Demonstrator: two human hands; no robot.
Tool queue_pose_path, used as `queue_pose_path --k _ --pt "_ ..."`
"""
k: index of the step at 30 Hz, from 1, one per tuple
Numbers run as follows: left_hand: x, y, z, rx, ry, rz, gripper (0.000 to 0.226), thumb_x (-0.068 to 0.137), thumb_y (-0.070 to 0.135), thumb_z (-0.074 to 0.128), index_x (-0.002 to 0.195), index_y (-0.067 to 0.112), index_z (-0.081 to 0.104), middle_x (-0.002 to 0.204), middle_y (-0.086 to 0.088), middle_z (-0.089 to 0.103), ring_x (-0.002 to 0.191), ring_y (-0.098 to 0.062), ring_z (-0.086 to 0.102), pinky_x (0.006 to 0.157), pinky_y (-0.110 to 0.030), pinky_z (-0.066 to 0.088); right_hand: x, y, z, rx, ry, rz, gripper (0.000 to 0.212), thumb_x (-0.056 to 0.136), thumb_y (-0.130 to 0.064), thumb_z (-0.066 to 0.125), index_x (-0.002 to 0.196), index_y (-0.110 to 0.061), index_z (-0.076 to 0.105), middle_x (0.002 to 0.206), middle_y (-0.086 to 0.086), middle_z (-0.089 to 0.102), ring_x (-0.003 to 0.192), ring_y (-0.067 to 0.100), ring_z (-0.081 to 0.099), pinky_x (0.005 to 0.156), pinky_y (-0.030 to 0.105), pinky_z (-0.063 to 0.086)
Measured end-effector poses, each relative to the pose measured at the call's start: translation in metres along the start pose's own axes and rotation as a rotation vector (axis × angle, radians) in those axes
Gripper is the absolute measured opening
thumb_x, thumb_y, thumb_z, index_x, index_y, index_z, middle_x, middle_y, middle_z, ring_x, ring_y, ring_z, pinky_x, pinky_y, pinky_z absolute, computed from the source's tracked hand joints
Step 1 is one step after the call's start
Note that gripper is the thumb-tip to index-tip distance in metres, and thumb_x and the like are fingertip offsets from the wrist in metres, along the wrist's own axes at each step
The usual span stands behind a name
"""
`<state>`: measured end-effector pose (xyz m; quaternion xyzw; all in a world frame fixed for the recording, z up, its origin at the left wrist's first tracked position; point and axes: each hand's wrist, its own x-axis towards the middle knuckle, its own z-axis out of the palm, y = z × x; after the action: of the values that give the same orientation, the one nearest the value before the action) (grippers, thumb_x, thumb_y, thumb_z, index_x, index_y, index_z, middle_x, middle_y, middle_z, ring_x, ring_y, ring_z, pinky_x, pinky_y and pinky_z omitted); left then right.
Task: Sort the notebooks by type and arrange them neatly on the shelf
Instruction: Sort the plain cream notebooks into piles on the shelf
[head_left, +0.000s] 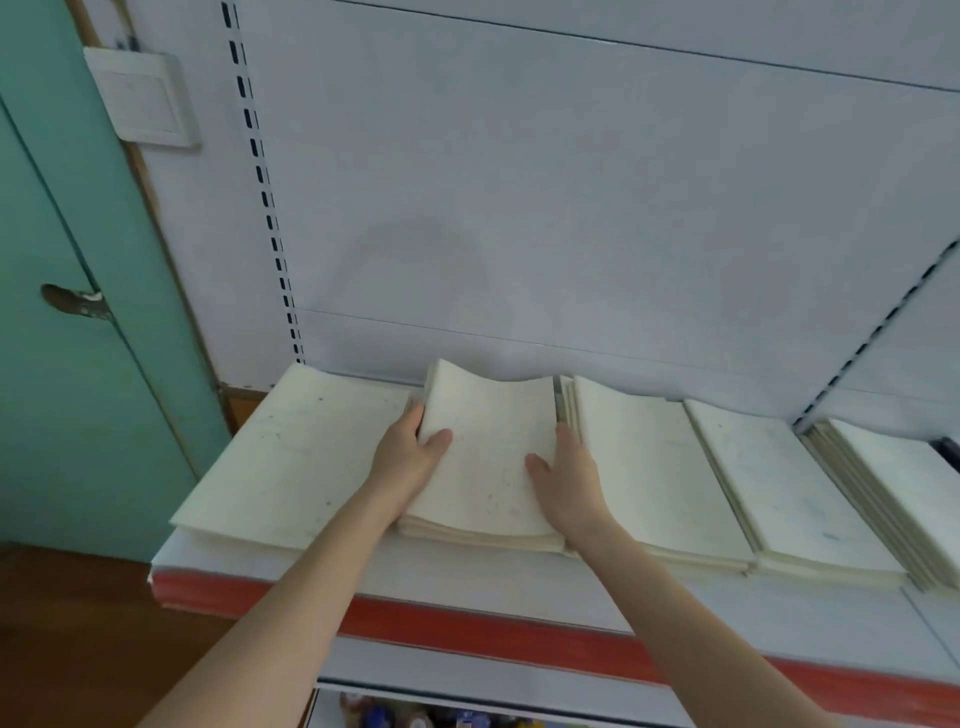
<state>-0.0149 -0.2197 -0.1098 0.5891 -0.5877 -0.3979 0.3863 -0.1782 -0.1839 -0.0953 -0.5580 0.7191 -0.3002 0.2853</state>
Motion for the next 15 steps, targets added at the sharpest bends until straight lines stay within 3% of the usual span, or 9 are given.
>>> queue_pose_path --k 3,5,7,10,13,15 --pt "0.005 0.0 0.003 0.131 -0.039 -0.004 0.027 0.093 0.016 0.051 0.118 0.005 0.05 0.115 -0.014 0.059 0.105 -0.029 0.056 0.076 -0.027 0.039 0.003 0.003 0.006 -0.131 -0.04 0.001 0.043 0.096 -0.01 0.041 0.136 0.002 0.028 0.136 0.017 0.04 0.125 0.03 0.041 0.1 0.035 0.038" --pt "0.004 0.005 0.004 0.283 -0.029 0.026 0.03 0.095 0.019 0.048 0.121 0.003 0.046 0.118 -0.015 0.056 0.108 -0.03 0.053 0.076 -0.027 0.036 0.002 0.001 0.007 -0.207 -0.055 -0.019 0.039 0.096 -0.008 0.04 0.132 0.003 0.03 0.136 0.017 0.036 0.123 0.028 0.04 0.096 0.031 0.036" --pt "-0.004 0.01 0.001 0.407 0.039 0.143 0.035 0.094 0.019 0.049 0.125 0.004 0.045 0.12 -0.014 0.056 0.11 -0.03 0.052 0.084 -0.031 0.04 0.001 -0.002 0.002 -0.276 -0.073 -0.069 0.032 0.095 -0.005 0.04 0.126 0.001 0.035 0.135 0.014 0.035 0.12 0.026 0.04 0.091 0.026 0.033" --pt "-0.029 0.012 -0.013 0.564 0.107 0.343 0.039 0.095 0.024 0.05 0.129 0.005 0.05 0.125 -0.01 0.057 0.116 -0.027 0.052 0.089 -0.036 0.046 0.001 -0.009 -0.009 -0.353 -0.077 -0.185 0.042 0.097 -0.005 0.038 0.138 -0.001 0.031 0.15 0.012 0.022 0.138 0.024 0.023 0.105 0.023 0.018" --pt "-0.058 0.002 -0.041 0.744 0.132 0.512 0.037 0.091 0.032 0.049 0.112 0.006 0.065 0.109 -0.007 0.068 0.108 -0.027 0.062 0.075 -0.037 0.054 0.004 -0.017 -0.015 -0.415 -0.015 -0.282 0.043 0.098 -0.014 0.04 0.141 -0.006 0.034 0.153 0.01 0.021 0.142 0.021 0.018 0.109 0.022 0.012" --pt "-0.075 -0.01 -0.063 0.837 0.133 0.515 0.043 0.087 0.039 0.044 0.103 0.008 0.07 0.099 -0.005 0.072 0.097 -0.026 0.067 0.072 -0.036 0.056 0.003 -0.029 -0.01 -0.443 0.004 -0.326 0.045 0.098 -0.02 0.042 0.14 -0.007 0.035 0.152 0.009 0.025 0.141 0.021 0.019 0.111 0.025 0.013"
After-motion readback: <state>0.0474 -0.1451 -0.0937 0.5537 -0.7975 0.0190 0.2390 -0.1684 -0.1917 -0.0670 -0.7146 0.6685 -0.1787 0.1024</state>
